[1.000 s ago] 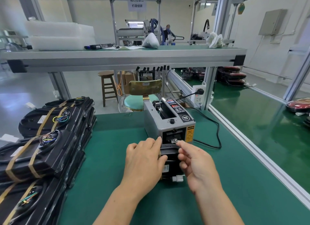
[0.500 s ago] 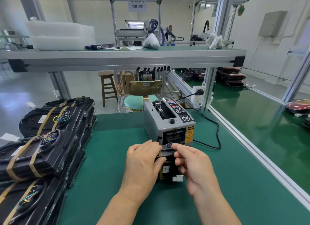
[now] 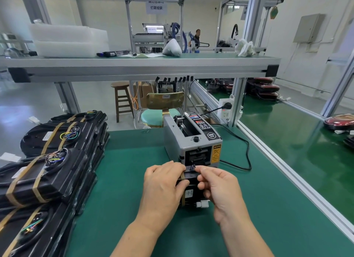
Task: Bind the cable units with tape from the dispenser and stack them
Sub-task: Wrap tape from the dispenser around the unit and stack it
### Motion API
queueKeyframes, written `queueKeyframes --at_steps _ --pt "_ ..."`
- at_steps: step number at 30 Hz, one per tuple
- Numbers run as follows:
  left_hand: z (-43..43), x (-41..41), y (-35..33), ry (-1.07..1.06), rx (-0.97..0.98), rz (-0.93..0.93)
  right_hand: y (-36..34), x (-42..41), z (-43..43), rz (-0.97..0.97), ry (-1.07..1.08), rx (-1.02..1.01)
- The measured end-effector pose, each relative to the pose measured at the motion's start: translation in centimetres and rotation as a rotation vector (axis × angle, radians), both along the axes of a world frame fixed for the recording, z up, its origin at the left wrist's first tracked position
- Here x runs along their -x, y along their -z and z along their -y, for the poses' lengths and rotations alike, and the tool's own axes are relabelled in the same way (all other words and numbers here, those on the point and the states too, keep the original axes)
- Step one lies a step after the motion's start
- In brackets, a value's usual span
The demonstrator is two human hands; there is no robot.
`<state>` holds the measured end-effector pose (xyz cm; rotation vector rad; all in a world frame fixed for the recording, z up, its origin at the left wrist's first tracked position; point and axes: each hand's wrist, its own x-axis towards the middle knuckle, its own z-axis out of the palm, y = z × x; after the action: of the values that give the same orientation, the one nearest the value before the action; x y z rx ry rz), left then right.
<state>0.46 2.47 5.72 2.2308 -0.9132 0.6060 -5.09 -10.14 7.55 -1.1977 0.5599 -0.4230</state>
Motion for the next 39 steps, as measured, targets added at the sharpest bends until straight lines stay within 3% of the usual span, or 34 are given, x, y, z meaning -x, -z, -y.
queueKeyframes --at_steps 21,25,32,39 --pt "0.1 -0.3 0.8 -0.031 -0.031 0.111 0.2 0.2 0.0 -0.026 0.01 0.051" --pt "0.1 -0.3 0.5 -0.033 -0.042 0.104 0.9 0.2 0.7 -0.026 0.067 0.186" --pt "0.1 -0.4 0.6 -0.042 -0.059 0.103 2.9 0.3 2.1 -0.078 0.25 0.679" --pt "0.3 -0.1 0.3 -0.082 -0.173 0.126 4.0 -0.2 2.3 -0.141 0.078 0.564"
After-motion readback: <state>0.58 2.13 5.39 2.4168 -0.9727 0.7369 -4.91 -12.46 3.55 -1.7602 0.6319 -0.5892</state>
